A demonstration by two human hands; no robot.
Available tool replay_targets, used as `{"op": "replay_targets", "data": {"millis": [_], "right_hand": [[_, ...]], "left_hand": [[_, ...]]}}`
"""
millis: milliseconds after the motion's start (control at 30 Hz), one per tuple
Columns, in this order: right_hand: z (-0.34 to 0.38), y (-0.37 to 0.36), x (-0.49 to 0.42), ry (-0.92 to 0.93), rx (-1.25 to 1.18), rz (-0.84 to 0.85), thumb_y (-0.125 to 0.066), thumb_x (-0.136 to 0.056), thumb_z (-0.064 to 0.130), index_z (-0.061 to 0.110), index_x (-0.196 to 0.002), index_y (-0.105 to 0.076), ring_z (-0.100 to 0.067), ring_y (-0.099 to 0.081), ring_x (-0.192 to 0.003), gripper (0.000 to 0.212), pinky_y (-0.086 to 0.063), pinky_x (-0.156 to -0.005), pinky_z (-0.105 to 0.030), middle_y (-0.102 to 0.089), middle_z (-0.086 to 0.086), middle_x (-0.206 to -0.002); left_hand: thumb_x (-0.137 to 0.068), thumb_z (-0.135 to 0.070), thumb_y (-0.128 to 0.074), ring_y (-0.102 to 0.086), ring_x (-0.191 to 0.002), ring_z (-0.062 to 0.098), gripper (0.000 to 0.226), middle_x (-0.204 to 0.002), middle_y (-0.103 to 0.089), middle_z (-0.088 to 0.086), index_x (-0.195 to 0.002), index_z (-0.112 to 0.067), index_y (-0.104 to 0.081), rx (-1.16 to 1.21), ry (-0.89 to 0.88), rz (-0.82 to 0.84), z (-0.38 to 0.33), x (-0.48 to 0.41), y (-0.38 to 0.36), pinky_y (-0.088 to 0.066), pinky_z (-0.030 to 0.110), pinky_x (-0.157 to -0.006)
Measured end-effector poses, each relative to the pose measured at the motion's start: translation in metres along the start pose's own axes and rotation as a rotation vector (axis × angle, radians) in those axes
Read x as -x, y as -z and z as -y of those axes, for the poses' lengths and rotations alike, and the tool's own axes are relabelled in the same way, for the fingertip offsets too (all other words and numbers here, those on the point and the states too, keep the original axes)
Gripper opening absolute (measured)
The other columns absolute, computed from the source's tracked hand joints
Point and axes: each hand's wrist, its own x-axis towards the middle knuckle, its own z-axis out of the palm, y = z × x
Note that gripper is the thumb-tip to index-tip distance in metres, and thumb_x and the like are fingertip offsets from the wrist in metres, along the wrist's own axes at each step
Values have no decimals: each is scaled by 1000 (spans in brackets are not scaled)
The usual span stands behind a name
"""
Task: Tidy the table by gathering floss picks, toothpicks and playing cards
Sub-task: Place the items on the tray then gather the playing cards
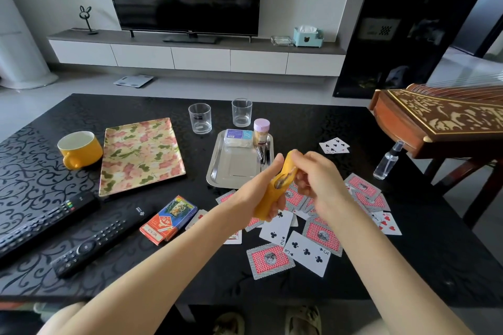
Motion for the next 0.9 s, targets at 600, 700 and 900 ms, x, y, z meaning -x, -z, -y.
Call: {"op": "replay_targets", "data": {"millis": [600,700,900], "right_hand": [[4,-1,3,-214,-353,92,-52,-91,22,11,-64,-44,-12,-38,-46,31,-33,-48,-25,-38,-1,-55],[2,6,-3,-327,-483,129,-47,-84,8,14,-59,-36,-10,-30,-39,28,-20,-37,-20,-34,0,-49],[-2,-1,3,-141,-266,58,-48,-86,2,7,-65,-49,-11,-37,-44,21,-25,-41,-25,-40,-2,-53]], "left_hand": [[-60,-87,-41,-41,-46,12,73,-51,-49,0,-56,-15,-54,-83,-60,26,-4,6,-9,-34,23,-49],[-46,-90,-45,-43,-47,13,77,-50,-48,1,-53,-13,-49,-223,-54,-94,-4,6,-5,-37,23,-53],[-74,-78,-42,-37,-42,11,69,-44,-43,0,-47,-15,-41,-166,-14,-224,-2,0,-6,-33,22,-48]]}}
